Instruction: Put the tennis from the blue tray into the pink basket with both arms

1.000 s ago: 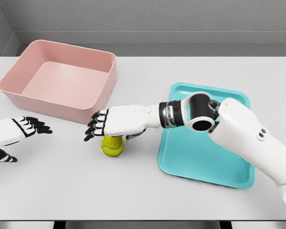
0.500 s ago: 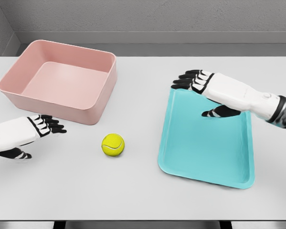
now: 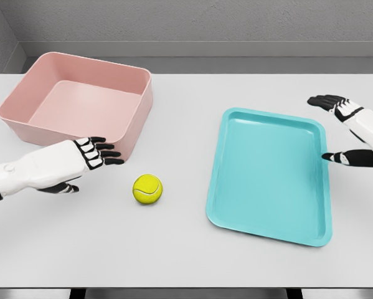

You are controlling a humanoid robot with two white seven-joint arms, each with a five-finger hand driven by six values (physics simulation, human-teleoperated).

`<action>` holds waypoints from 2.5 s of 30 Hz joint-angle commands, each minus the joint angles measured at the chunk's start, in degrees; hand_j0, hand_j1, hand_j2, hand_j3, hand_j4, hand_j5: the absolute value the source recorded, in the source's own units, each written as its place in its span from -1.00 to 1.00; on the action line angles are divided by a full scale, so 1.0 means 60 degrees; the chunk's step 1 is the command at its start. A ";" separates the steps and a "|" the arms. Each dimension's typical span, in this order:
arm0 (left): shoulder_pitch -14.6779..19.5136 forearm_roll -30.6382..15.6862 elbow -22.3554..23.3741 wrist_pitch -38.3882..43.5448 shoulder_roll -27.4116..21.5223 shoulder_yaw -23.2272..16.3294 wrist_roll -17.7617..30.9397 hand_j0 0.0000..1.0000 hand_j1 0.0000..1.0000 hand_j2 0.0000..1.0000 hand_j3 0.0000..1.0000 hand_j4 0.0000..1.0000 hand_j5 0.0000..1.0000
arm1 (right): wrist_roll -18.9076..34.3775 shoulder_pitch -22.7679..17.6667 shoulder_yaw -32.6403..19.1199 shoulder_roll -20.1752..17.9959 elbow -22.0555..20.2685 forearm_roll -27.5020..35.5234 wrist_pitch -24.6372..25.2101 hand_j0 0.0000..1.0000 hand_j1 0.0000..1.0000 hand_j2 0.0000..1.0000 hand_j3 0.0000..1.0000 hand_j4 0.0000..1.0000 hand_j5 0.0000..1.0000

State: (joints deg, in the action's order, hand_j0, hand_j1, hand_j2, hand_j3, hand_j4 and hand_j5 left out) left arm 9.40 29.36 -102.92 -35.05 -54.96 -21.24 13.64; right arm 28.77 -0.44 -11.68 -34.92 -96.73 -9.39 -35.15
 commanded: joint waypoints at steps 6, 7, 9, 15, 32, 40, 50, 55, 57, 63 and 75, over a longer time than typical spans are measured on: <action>0.0453 -0.0031 -0.0030 0.0009 0.0093 -0.1059 -0.0003 1.00 1.00 1.00 1.00 1.00 1.00 | -0.0005 0.0000 -0.0133 0.0064 -0.0020 0.0071 0.0025 1.00 1.00 1.00 1.00 1.00 1.00; 0.0527 -0.0031 -0.0030 0.0009 0.0107 -0.1191 -0.0003 1.00 1.00 1.00 1.00 1.00 1.00 | -0.0005 0.0000 -0.0133 0.0064 -0.0020 0.0071 0.0025 1.00 1.00 1.00 1.00 1.00 1.00; 0.0717 -0.0016 -0.0030 0.0009 0.0268 -0.1367 -0.0003 1.00 1.00 1.00 1.00 1.00 1.00 | -0.0005 -0.0015 -0.0133 0.0064 -0.0020 0.0071 0.0025 1.00 1.00 1.00 1.00 1.00 1.00; 0.1626 0.0262 -0.0015 0.0009 0.0693 -0.2348 -0.0003 1.00 1.00 1.00 1.00 1.00 1.00 | -0.0005 -0.0015 -0.0133 0.0064 -0.0049 0.0071 0.0025 1.00 1.00 1.00 1.00 1.00 1.00; 0.2695 0.0336 0.0205 0.0009 0.1147 -0.3740 -0.0017 1.00 1.00 1.00 1.00 1.00 1.00 | -0.0005 -0.0015 -0.0133 0.0064 -0.0064 0.0086 0.0025 1.00 1.00 1.00 1.00 1.00 1.00; 0.2959 0.0072 0.0571 0.0009 0.1133 -0.4135 -0.0017 1.00 1.00 1.00 1.00 1.00 1.00 | -0.0005 -0.0015 -0.0133 0.0064 -0.0064 0.0086 0.0025 1.00 1.00 1.00 1.00 1.00 1.00; 0.3223 -0.0002 0.1171 0.0009 0.1498 -0.4385 -0.0017 1.00 1.00 1.00 1.00 1.00 1.00 | -0.0005 -0.0015 -0.0133 0.0064 -0.0064 0.0086 0.0025 1.00 1.00 1.00 1.00 1.00 1.00; 0.3252 0.0013 0.1186 0.0009 0.1572 -0.4458 -0.0017 1.00 1.00 1.00 1.00 1.00 1.00 | -0.0005 -0.0015 -0.0133 0.0064 -0.0064 0.0100 0.0025 1.00 1.00 1.00 1.00 1.00 1.00; 0.3267 0.0013 0.1274 0.0009 0.1587 -0.4473 -0.0017 1.00 1.00 1.00 1.00 1.00 1.00 | -0.0005 -0.0015 -0.0133 0.0064 -0.0064 0.0100 0.0025 1.00 1.00 1.00 1.00 1.00 1.00; 0.3267 0.0013 0.1318 0.0009 0.1631 -0.4575 -0.0017 1.00 1.00 1.00 1.00 1.00 1.00 | -0.0005 -0.0015 -0.0133 0.0064 -0.0064 0.0086 0.0025 1.00 1.00 1.00 1.00 1.00 1.00; 0.3281 0.0043 0.1757 0.0009 0.1631 -0.4604 -0.0017 0.75 0.75 0.75 0.75 0.75 0.75 | -0.0020 -0.0015 -0.0133 0.0064 -0.0050 0.0086 0.0025 1.00 1.00 1.00 1.00 1.00 1.00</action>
State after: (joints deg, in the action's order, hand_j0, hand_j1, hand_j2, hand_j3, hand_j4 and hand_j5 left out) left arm 29.09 29.88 -92.73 -35.06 -45.14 -48.85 13.61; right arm 28.76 -0.53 -12.47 -34.49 -97.02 -9.30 -35.14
